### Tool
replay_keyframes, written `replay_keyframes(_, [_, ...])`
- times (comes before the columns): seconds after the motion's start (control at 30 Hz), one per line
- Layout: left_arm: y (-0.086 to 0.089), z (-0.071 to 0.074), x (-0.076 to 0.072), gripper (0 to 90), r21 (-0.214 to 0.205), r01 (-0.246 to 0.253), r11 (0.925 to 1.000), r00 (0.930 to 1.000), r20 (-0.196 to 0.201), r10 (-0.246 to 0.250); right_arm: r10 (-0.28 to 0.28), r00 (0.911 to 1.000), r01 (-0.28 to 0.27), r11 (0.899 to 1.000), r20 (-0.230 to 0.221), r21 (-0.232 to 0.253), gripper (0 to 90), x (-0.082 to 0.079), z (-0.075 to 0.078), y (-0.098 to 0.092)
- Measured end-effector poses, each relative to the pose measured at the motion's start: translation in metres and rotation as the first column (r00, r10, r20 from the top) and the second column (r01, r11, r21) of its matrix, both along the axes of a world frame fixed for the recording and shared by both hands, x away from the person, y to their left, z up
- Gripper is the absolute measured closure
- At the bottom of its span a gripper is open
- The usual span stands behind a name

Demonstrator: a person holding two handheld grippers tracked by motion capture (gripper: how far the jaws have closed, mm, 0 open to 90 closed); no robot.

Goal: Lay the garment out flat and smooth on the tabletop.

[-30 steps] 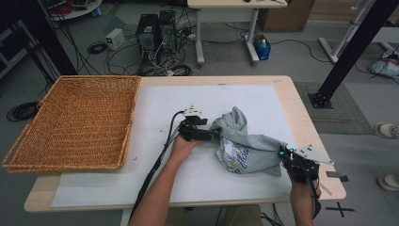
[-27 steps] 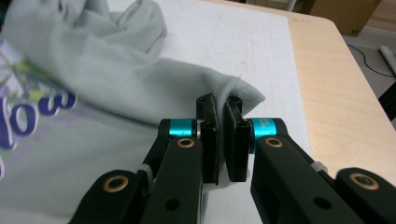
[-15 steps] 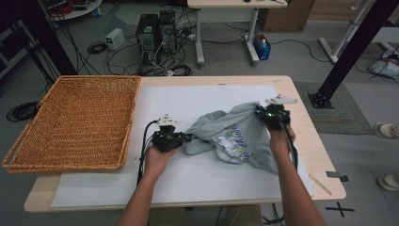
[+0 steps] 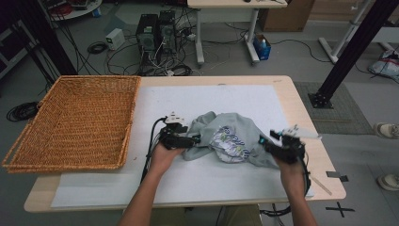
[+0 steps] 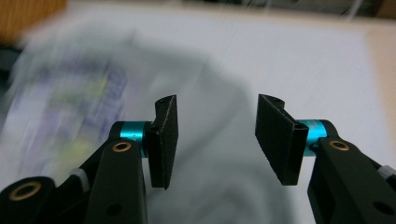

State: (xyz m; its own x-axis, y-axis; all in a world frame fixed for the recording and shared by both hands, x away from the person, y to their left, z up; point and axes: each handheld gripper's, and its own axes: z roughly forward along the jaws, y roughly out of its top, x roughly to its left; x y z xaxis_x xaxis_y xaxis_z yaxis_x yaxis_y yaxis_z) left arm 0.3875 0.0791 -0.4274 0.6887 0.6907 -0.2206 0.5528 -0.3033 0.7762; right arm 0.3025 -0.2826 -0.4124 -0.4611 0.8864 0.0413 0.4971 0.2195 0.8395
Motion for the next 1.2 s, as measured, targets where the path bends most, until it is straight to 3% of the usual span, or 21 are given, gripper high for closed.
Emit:
replay_keyframes(0.03, [-0.001,-0.001,0.002,76.3,0.008,-0.009,0.9999,0.9999,0.008,0.009,0.023,0.9994,-0.024,0.999,-0.025,-0.040,49.1,-0.003,-0.009,0.007])
replay_keyframes(0.13, [0.007,0.005,0.005,83.3,-0.030,-0.090,0.9955,0.9955,0.027,0.091,0.040,0.9958,-0.049,0.993,-0.082,-0.108,49.5,-0.003,-0.024,0.019])
replay_keyframes(0.17, [0.016,0.010,0.007,83.4,-0.039,-0.150,0.9879,0.9876,0.041,0.151,0.043,0.9928,-0.061,0.984,-0.111,-0.166,69.3,-0.002,-0.033,0.025])
replay_keyframes(0.2, [0.016,0.010,0.007,83.5,-0.039,-0.150,0.9879,0.9876,0.041,0.151,0.043,0.9928,-0.061,0.984,-0.111,-0.166,69.3,-0.002,-0.033,0.025])
replay_keyframes(0.23, [0.024,0.015,0.009,83.5,-0.047,-0.193,0.9800,0.9792,0.053,0.196,0.060,0.9929,-0.076,0.983,-0.103,-0.167,88.7,-0.009,-0.036,0.026])
replay_keyframes(0.33, [0.036,0.022,0.013,83.5,-0.077,-0.242,0.9673,0.9666,0.067,0.247,0.165,0.9694,-0.186,0.977,-0.182,-0.105,89.9,-0.027,-0.031,0.028])
replay_keyframes(0.4, [0.040,0.026,0.014,83.3,-0.098,-0.280,0.9549,0.9540,0.082,0.288,0.289,0.9318,-0.303,0.953,-0.220,-0.032,89.9,-0.046,-0.025,0.038])
replay_keyframes(0.47, [0.039,0.026,0.016,81.4,-0.093,-0.289,0.9528,0.9493,0.101,0.298,0.349,0.9164,-0.358,0.934,-0.196,-0.010,89.5,-0.059,-0.017,0.051])
replay_keyframes(0.53, [0.037,0.026,0.017,59.1,-0.091,-0.308,0.9471,0.9414,0.115,0.317,0.350,0.9275,-0.345,0.937,-0.131,0.060,64.6,-0.056,-0.003,0.055])
replay_keyframes(0.63, [0.040,0.028,0.015,41.1,-0.113,-0.315,0.9422,0.9375,0.117,0.328,0.222,0.9749,-0.223,0.970,0.021,0.098,41.9,-0.029,0.021,0.052])
replay_keyframes(0.7, [0.044,0.030,0.012,36.3,-0.126,-0.324,0.9377,0.9346,0.112,0.338,0.174,0.9807,-0.182,0.979,0.089,0.089,37.2,-0.001,0.029,0.060])
replay_keyframes(0.77, [0.047,0.031,0.009,34.8,-0.133,-0.327,0.9356,0.9322,0.117,0.343,0.222,0.9732,-0.226,0.972,0.060,0.064,37.2,0.036,0.030,0.088])
replay_keyframes(0.8, [0.047,0.031,0.009,34.8,-0.133,-0.327,0.9356,0.9322,0.117,0.343,0.222,0.9732,-0.226,0.972,0.060,0.064,37.2,0.036,0.030,0.088])
replay_keyframes(0.83, [0.048,0.031,0.004,34.8,-0.137,-0.328,0.9347,0.9309,0.122,0.344,0.301,0.9536,-0.301,0.952,-0.002,-0.056,42.9,0.069,0.019,0.131])
replay_keyframes(0.9, [0.049,0.030,0.000,34.8,-0.131,-0.326,0.9362,0.9320,0.121,0.342,0.353,0.9332,-0.358,0.928,-0.066,-0.105,75.0,0.087,0.008,0.154])
replay_keyframes(0.93, [0.049,0.030,0.000,34.8,-0.131,-0.326,0.9362,0.9320,0.121,0.342,0.353,0.9332,-0.358,0.928,-0.066,-0.105,75.0,0.087,0.008,0.154])
replay_keyframes(0.97, [0.049,0.030,-0.003,34.8,-0.126,-0.323,0.9379,0.9324,0.127,0.338,0.330,0.9429,-0.333,0.930,-0.043,-0.155,88.5,0.089,0.009,0.150])
replay_keyframes(1.03, [0.049,0.030,-0.006,34.8,-0.127,-0.319,0.9392,0.9314,0.141,0.336,0.227,0.9729,-0.222,0.971,0.046,-0.090,88.9,0.081,0.022,0.120])
replay_keyframes(1.07, [0.049,0.030,-0.006,34.8,-0.127,-0.319,0.9392,0.9314,0.141,0.336,0.227,0.9729,-0.222,0.971,0.046,-0.090,88.9,0.081,0.022,0.120])
replay_keyframes(1.1, [0.048,0.028,-0.007,34.8,-0.131,-0.314,0.9402,0.9329,0.141,0.331,0.066,0.9904,-0.061,0.997,0.121,-0.038,88.7,0.068,0.030,0.077])
replay_keyframes(1.2, [0.036,0.023,-0.007,34.8,-0.130,-0.281,0.9508,0.9458,0.130,0.298,-0.158,0.9806,0.168,0.982,0.115,-0.084,88.5,0.053,0.026,0.018])
